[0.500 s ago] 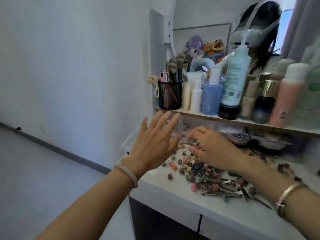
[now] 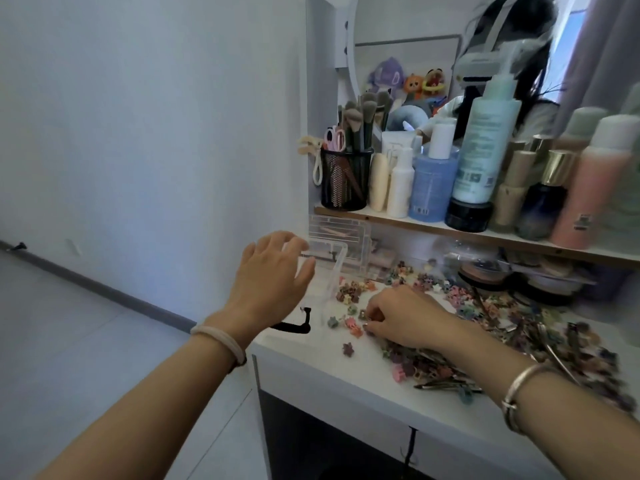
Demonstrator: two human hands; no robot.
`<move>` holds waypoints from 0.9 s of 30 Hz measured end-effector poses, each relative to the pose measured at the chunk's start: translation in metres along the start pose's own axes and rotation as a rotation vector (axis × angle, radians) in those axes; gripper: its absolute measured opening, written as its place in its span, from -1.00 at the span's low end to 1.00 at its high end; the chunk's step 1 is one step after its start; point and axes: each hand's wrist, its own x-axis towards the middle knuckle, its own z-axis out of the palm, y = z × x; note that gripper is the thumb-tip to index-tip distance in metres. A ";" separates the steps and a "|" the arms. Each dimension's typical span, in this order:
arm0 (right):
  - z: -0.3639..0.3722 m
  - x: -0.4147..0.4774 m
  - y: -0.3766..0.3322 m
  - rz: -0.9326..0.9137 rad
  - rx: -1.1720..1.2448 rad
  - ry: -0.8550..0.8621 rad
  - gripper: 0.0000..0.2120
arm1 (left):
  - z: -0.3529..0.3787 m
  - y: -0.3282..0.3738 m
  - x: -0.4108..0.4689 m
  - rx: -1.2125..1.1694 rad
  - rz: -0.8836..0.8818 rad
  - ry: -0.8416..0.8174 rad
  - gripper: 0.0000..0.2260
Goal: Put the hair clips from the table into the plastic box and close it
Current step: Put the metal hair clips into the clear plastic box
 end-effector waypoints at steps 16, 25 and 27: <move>-0.057 0.016 -0.036 -0.091 0.536 0.627 -0.82 | -0.004 -0.015 0.010 -0.304 -0.332 -0.139 -0.72; -0.059 0.014 -0.016 -0.013 0.493 0.416 -0.67 | -0.002 -0.011 0.010 -0.422 -0.369 -0.139 -0.75; -0.052 0.008 0.008 0.139 0.408 0.391 -0.76 | 0.000 -0.009 0.010 -0.471 -0.382 -0.134 -0.76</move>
